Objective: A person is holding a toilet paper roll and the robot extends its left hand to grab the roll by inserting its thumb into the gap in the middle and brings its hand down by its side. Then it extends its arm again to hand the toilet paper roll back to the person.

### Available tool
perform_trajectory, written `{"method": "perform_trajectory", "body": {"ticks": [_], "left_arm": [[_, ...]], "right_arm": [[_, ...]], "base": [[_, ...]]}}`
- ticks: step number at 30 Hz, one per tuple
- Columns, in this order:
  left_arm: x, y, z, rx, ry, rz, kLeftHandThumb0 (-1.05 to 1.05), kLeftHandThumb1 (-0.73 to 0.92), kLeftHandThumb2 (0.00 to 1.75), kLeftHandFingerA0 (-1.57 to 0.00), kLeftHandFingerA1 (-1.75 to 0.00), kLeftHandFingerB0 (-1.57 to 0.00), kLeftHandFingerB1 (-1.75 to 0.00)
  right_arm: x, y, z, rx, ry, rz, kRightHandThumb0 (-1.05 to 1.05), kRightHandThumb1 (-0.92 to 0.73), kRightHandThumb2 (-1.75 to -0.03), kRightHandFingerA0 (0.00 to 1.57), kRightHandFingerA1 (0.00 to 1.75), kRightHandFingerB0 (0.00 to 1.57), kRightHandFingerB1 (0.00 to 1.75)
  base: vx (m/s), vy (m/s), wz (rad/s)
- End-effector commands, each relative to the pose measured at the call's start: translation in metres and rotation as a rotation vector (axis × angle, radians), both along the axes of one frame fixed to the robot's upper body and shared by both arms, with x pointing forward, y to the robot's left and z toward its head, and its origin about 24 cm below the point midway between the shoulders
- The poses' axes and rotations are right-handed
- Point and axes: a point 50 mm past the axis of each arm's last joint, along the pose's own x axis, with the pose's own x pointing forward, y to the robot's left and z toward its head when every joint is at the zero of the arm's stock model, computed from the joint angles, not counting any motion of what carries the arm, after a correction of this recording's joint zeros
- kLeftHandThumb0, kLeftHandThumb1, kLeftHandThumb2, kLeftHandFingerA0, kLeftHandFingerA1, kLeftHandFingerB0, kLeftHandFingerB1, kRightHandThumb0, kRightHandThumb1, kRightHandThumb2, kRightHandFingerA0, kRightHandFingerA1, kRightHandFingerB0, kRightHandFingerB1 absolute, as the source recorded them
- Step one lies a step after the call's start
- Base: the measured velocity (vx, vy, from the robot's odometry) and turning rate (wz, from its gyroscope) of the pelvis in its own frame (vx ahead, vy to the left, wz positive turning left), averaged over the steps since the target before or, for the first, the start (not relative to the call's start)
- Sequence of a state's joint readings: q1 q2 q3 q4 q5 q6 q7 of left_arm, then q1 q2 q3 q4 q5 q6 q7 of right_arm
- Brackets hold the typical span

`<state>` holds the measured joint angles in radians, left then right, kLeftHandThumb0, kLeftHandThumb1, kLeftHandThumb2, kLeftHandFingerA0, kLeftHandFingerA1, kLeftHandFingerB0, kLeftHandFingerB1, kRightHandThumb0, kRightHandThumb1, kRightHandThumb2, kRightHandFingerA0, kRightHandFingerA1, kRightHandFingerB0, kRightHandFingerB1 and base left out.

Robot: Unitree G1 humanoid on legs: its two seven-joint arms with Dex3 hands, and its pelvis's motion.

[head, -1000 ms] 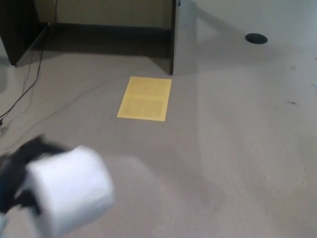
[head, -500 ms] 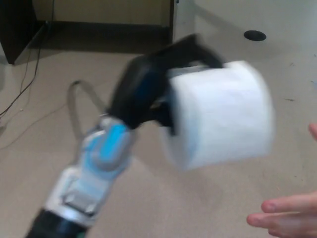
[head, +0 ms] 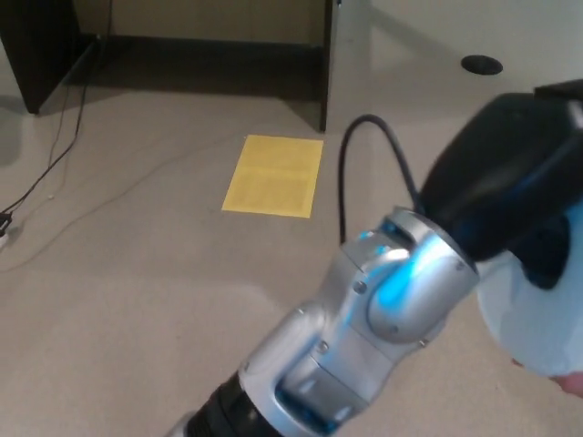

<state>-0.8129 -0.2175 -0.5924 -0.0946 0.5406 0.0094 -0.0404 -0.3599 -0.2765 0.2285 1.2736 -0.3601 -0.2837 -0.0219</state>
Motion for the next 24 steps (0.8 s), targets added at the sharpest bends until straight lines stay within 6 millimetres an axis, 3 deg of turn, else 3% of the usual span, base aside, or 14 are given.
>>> {"method": "perform_trajectory", "body": {"ticks": [1,2,4,5,6,7,8,9,12,13,14,15,16,24], "left_arm": [[-0.01,-0.006,-0.005,0.085,0.028,0.005,-0.25,0.8,0.66,-0.82,-1.7,-0.69,-1.38],[-0.01,-0.004,-0.006,0.096,0.04,0.009,-0.28,0.79,0.63,-0.86,-1.63,-0.81,-0.93],[-0.008,0.0,-0.007,0.108,0.043,0.028,-0.29,0.78,0.63,-0.88,-1.53,-0.84,-0.51],[-0.007,0.003,-0.007,0.109,0.051,0.042,-0.31,0.74,0.63,-0.83,-1.3,-0.67,-0.41],[-0.005,0.007,-0.008,0.122,0.044,0.063,-0.42,0.54,0.8,-0.68,-0.65,-0.36,-0.46],[-0.005,0.009,-0.01,0.141,0.047,0.082,-0.43,0.62,0.6,-0.44,-0.42,-0.25,-0.3],[-0.005,0.013,-0.011,0.159,0.069,0.105,-0.32,0.37,0.91,-0.01,-0.48,0.0,-0.48],[-0.004,0.015,-0.012,0.161,0.082,0.114,-0.62,0.39,0.76,-0.05,-0.36,-0.04,-0.17],[-0.002,0.022,-0.011,0.155,0.109,0.128,-0.75,0.46,0.77,-0.02,-0.05,0.0,0.0],[0.0,0.027,-0.009,0.16,0.099,0.134,-0.76,0.45,0.79,0.0,-0.05,0.0,-0.05],[0.001,0.032,-0.007,0.158,0.089,0.136,-0.78,0.47,0.79,0.0,-0.03,0.0,0.0],[0.004,0.038,-0.003,0.155,0.083,0.14,-0.75,0.5,0.56,0.0,0.0,0.0,0.0],[0.005,0.042,-0.002,0.15,0.087,0.14,-0.76,0.5,0.56,0.0,0.0,0.0,0.0],[0.01,0.092,0.022,0.093,0.143,0.156,-0.73,0.46,0.54,0.0,0.0,0.0,0.0]], "right_arm": [[-0.003,0.0,-0.002,0.009,0.02,0.006,-0.3,-0.67,-0.59,0.68,0.77,0.51,0.42],[-0.003,0.0,-0.002,0.011,0.02,0.008,-0.3,-0.67,-0.59,0.67,0.77,0.51,0.42],[-0.002,0.0,-0.002,0.013,0.023,0.004,-0.3,-0.67,-0.59,0.67,0.74,0.51,0.42],[0.0,0.0,0.0,0.011,0.022,0.006,-0.29,-0.67,-0.59,0.65,0.7,0.5,0.42],[0.002,0.001,0.0,0.005,0.023,0.011,-0.29,-0.67,-0.59,0.66,0.73,0.5,0.41],[0.001,0.002,-0.001,-0.001,0.027,0.019,-0.3,-0.67,-0.59,0.67,0.73,0.5,0.41],[0.0,0.002,-0.001,0.0,0.031,0.025,-0.3,-0.68,-0.59,0.67,0.72,0.5,0.41],[0.0,0.002,-0.001,0.001,0.031,0.027,-0.31,-0.68,-0.59,0.69,0.79,0.49,0.42],[0.002,0.001,0.001,-0.007,0.024,0.027,-0.31,-0.68,-0.59,0.69,0.79,0.49,0.41],[0.004,-0.001,0.002,-0.005,0.025,0.027,-0.38,-0.53,-0.85,0.64,0.77,0.43,0.55],[0.005,-0.001,0.004,-0.002,0.02,0.024,-0.31,-0.68,-0.59,0.68,0.8,0.49,0.42],[0.008,-0.003,0.006,-0.01,0.019,0.027,-0.39,-0.54,-0.86,0.64,0.76,0.42,0.55],[0.008,-0.004,0.007,-0.011,0.021,0.027,-0.34,-0.68,-0.6,0.65,0.68,0.47,0.41],[0.01,-0.002,0.006,-0.02,0.034,0.036,-0.33,-0.68,-0.6,0.64,0.65,0.47,0.4]], "base": [[0.0,0.0,0.0],[0.0,0.0,0.0],[0.0,0.0,0.0],[0.0,0.0,0.0],[0.0,0.0,0.0],[0.0,0.0,0.0],[0.0,0.0,0.0],[0.0,0.0,0.0],[0.0,0.0,0.0],[0.0,0.0,0.0],[0.0,0.0,0.0],[0.0,0.0,0.0],[0.0,0.0,0.0],[0.0,0.0,0.0]]}}
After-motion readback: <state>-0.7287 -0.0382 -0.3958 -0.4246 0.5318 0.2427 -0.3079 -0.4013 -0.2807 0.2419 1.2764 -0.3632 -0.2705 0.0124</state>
